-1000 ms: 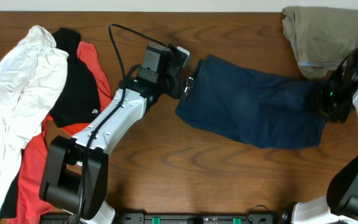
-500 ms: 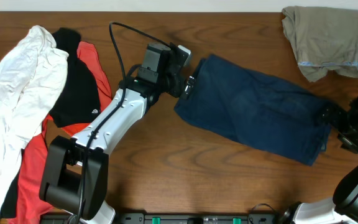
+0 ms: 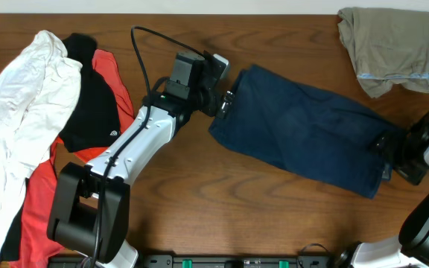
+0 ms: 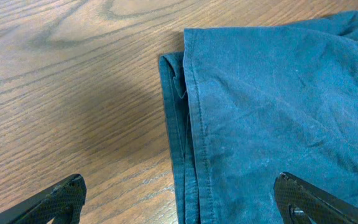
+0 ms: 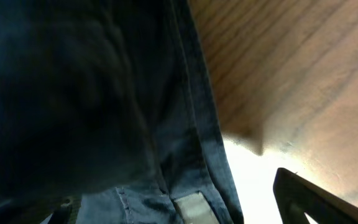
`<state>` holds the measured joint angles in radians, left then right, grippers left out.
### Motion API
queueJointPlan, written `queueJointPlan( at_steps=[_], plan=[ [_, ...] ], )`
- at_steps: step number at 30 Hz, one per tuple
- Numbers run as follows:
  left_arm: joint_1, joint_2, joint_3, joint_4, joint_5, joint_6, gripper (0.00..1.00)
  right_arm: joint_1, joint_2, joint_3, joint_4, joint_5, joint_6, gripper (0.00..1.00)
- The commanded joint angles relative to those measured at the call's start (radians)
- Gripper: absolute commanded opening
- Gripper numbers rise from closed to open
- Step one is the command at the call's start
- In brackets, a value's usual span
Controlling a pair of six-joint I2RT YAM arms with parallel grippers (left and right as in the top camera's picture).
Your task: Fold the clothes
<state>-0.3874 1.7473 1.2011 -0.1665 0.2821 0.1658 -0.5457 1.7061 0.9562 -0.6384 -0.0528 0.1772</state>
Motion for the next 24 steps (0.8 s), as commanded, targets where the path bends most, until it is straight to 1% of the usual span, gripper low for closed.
queueJointPlan(
  at_steps=[1, 4, 11, 14, 16, 18, 19, 21, 24],
  plan=[
    [0.003, 0.000, 0.027, 0.003, 0.002, 0.018, 0.98, -0.003, -0.010, -0.035, 0.038, -0.008, -0.011, 0.92],
    [0.003, 0.000, 0.027, 0.002, 0.001, 0.018, 0.98, -0.003, -0.010, -0.068, 0.091, -0.056, -0.011, 0.86],
    [0.003, 0.000, 0.027, -0.012, 0.001, 0.018, 0.98, 0.017, 0.014, -0.152, 0.192, -0.133, 0.006, 0.78],
    [0.003, 0.000, 0.027, -0.012, 0.001, 0.017, 0.98, 0.038, 0.057, -0.162, 0.214, -0.212, 0.010, 0.72],
    [0.003, 0.000, 0.027, -0.012, 0.001, 0.017, 0.98, 0.058, 0.098, -0.161, 0.235, -0.266, 0.020, 0.66],
    [0.003, 0.000, 0.027, -0.012, 0.001, 0.017, 0.98, 0.079, 0.141, -0.161, 0.262, -0.304, 0.043, 0.56],
    [0.003, 0.000, 0.027, -0.012, 0.001, 0.017, 0.98, 0.092, 0.163, -0.161, 0.280, -0.327, 0.053, 0.49],
    [0.003, 0.000, 0.027, -0.013, 0.001, 0.017, 0.98, 0.116, 0.201, -0.161, 0.319, -0.369, 0.068, 0.32],
    [0.003, 0.000, 0.027, -0.016, 0.001, 0.017, 0.98, 0.152, 0.249, -0.161, 0.383, -0.415, 0.095, 0.10]
  ],
)
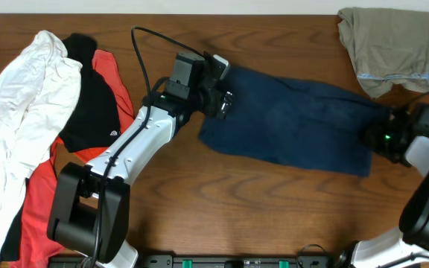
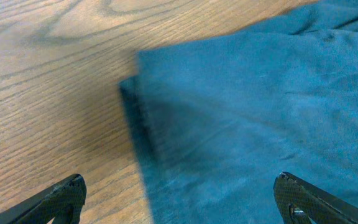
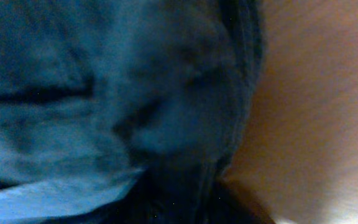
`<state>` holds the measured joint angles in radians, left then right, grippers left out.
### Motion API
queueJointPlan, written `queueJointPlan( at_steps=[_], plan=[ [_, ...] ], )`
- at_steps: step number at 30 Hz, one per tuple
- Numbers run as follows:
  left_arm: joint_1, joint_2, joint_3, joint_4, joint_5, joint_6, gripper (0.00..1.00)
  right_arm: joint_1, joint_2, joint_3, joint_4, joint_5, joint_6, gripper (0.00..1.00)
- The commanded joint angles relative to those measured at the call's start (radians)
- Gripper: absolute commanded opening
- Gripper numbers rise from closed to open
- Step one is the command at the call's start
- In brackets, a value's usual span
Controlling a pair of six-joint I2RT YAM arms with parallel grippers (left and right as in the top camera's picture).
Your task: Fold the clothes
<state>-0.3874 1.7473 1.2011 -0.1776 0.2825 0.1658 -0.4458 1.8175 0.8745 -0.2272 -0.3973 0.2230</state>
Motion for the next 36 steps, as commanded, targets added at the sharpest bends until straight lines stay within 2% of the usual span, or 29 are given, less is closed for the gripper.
queueJointPlan(
  at_steps=[1, 2, 8, 13, 18, 26, 31, 36],
  plan=[
    [0.003, 0.000, 0.027, -0.006, 0.001, 0.017, 0.98, 0.062, 0.150, -0.080, -0.011, -0.084, 0.051, 0.06],
    [0.003, 0.000, 0.027, -0.008, 0.001, 0.017, 0.98, 0.075, 0.163, -0.080, 0.011, -0.101, 0.053, 0.01],
    [0.003, 0.000, 0.027, -0.009, 0.001, 0.017, 0.98, 0.099, 0.169, -0.062, 0.076, -0.214, 0.028, 0.01],
    [0.003, 0.000, 0.027, -0.009, -0.007, 0.018, 0.98, 0.069, 0.116, 0.008, 0.014, -0.328, 0.023, 0.01],
    [0.014, 0.000, 0.027, -0.008, -0.022, 0.017, 0.98, 0.008, -0.012, 0.108, -0.171, -0.328, -0.021, 0.01],
    [0.061, 0.000, 0.027, -0.008, -0.026, 0.017, 0.98, -0.098, -0.133, 0.374, -0.593, -0.057, -0.134, 0.01],
    [0.085, 0.000, 0.027, -0.008, -0.026, 0.017, 0.98, -0.085, -0.133, 0.528, -0.784, 0.007, -0.217, 0.01],
    [0.088, 0.000, 0.027, -0.008, -0.025, 0.016, 0.98, -0.010, -0.133, 0.617, -0.876, 0.063, -0.232, 0.01]
  ],
)
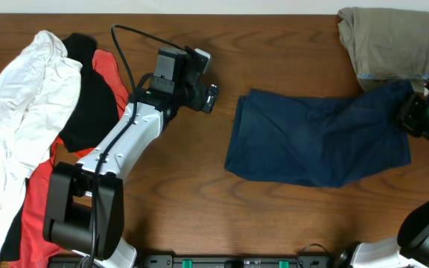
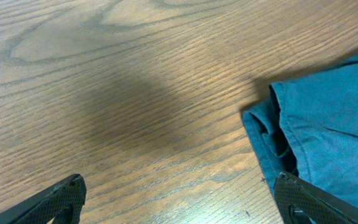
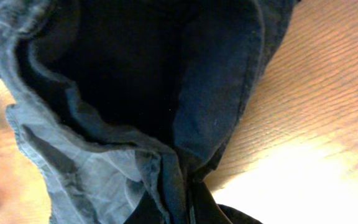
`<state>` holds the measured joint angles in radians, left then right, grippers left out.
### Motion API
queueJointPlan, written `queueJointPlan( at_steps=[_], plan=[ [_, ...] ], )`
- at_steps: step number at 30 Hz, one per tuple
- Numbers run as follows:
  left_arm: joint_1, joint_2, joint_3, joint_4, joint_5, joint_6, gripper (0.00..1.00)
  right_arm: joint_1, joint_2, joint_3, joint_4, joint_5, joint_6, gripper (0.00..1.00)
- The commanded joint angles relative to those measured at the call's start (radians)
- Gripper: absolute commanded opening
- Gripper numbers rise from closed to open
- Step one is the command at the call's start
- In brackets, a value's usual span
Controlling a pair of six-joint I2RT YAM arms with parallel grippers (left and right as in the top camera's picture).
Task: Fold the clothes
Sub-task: 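Lift the right half with the right gripper and fold it leftward over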
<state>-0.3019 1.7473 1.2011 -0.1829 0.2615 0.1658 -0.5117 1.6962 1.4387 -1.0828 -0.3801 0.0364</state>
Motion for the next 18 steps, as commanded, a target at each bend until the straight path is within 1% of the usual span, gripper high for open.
queueJointPlan(
  at_steps=[1, 5, 11, 18],
  plan=[
    [0.002, 0.000, 0.027, -0.003, -0.004, 0.016, 0.98, 0.077, -0.011, 0.061, -0.028, 0.056, -0.045, 0.01],
    [0.002, 0.000, 0.027, -0.003, -0.003, 0.012, 0.98, 0.216, -0.010, 0.066, -0.027, 0.079, -0.033, 0.01],
    [0.002, 0.000, 0.027, -0.004, -0.003, -0.010, 0.98, 0.455, 0.017, 0.064, 0.013, 0.217, 0.099, 0.01],
    [0.002, 0.004, 0.024, -0.004, -0.003, -0.015, 0.98, 0.678, 0.071, 0.064, 0.124, 0.220, 0.256, 0.01]
  ],
)
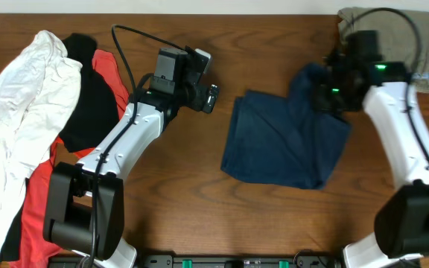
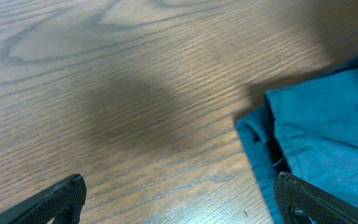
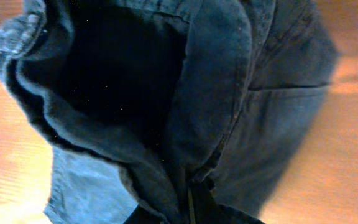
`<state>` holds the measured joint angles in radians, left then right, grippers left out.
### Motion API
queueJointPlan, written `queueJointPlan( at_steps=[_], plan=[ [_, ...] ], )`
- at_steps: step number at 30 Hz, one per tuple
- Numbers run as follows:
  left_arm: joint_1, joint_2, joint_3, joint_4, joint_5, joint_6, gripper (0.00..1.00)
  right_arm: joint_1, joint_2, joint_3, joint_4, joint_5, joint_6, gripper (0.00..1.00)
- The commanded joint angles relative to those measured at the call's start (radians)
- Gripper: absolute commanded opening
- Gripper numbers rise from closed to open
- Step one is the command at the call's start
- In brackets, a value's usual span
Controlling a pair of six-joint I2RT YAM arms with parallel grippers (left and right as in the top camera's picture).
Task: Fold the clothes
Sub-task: 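Lift the right half with the right gripper and fold it leftward over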
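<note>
A dark blue garment [image 1: 281, 141] lies mid-table, its right end lifted and doubled over toward the left. My right gripper [image 1: 326, 97] is shut on that lifted end; the right wrist view shows bunched blue cloth [image 3: 166, 106] pinched at the fingers. My left gripper [image 1: 211, 98] stands open over bare wood just left of the garment's left hem [image 2: 272, 143], its fingertips [image 2: 64, 196] holding nothing.
A pile of white [image 1: 28, 97], black [image 1: 88, 104] and red [image 1: 43, 193] clothes lies at the left. A folded khaki garment [image 1: 415, 45] sits at the far right corner. Bare wood runs along the table's front edge [image 1: 199, 231].
My right gripper has carried the garment's right end from the far right to above its middle, folding the cloth over. The left gripper has not moved.
First both grippers stood at the ends of the blue garment, lying slanted. Then it lay straighter, the right gripper shut on its right end. Later the left gripper was back over bare wood and the right end was lifted; now that end is folded leftward.
</note>
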<state>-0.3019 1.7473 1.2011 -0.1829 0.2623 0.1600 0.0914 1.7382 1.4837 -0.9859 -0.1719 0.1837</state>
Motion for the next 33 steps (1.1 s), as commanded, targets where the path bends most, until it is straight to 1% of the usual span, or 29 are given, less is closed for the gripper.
queueJointPlan(
  at_steps=[1, 6, 11, 12, 13, 14, 15, 18, 19, 24, 27, 31, 33],
  plan=[
    [0.002, 0.006, 0.024, -0.004, -0.004, -0.015, 0.98, 0.110, 0.039, 0.019, 0.051, 0.011, 0.129, 0.01],
    [0.002, 0.040, 0.013, -0.004, -0.004, -0.021, 0.98, 0.236, 0.090, 0.019, 0.127, 0.019, 0.241, 0.01],
    [0.002, 0.079, 0.013, -0.011, -0.004, -0.023, 0.98, 0.349, 0.144, 0.019, 0.209, 0.018, 0.315, 0.01],
    [0.002, 0.085, 0.013, -0.011, -0.004, -0.023, 0.98, 0.374, 0.155, 0.019, 0.230, 0.018, 0.327, 0.07],
    [0.002, 0.090, 0.013, -0.010, -0.005, -0.023, 0.98, 0.398, 0.166, 0.019, 0.251, 0.015, 0.328, 0.18],
    [0.003, 0.094, 0.013, -0.010, -0.005, -0.023, 0.98, 0.422, 0.174, 0.019, 0.266, 0.010, 0.328, 0.40],
    [0.005, 0.095, 0.013, -0.010, -0.011, -0.023, 0.98, 0.444, 0.177, 0.019, 0.277, 0.006, 0.327, 0.51],
    [0.022, 0.093, 0.014, 0.001, -0.050, -0.024, 0.98, 0.483, 0.166, 0.025, 0.276, -0.011, 0.290, 0.68],
    [0.032, 0.090, 0.016, 0.006, -0.061, -0.032, 0.98, 0.485, 0.158, 0.028, 0.275, -0.023, 0.279, 0.71],
    [0.125, 0.048, 0.052, 0.008, -0.080, -0.112, 0.98, 0.450, 0.050, 0.035, 0.257, -0.074, 0.229, 0.75],
    [0.182, 0.007, 0.067, 0.009, -0.079, -0.121, 0.98, 0.421, -0.020, 0.035, 0.223, -0.069, 0.206, 0.77],
    [0.240, -0.050, 0.071, 0.007, -0.079, -0.121, 0.98, 0.383, -0.055, 0.034, 0.111, 0.010, 0.206, 0.77],
    [0.256, -0.066, 0.071, 0.004, -0.079, -0.121, 0.98, 0.372, -0.042, 0.017, 0.075, 0.058, 0.208, 0.73]
  ],
)
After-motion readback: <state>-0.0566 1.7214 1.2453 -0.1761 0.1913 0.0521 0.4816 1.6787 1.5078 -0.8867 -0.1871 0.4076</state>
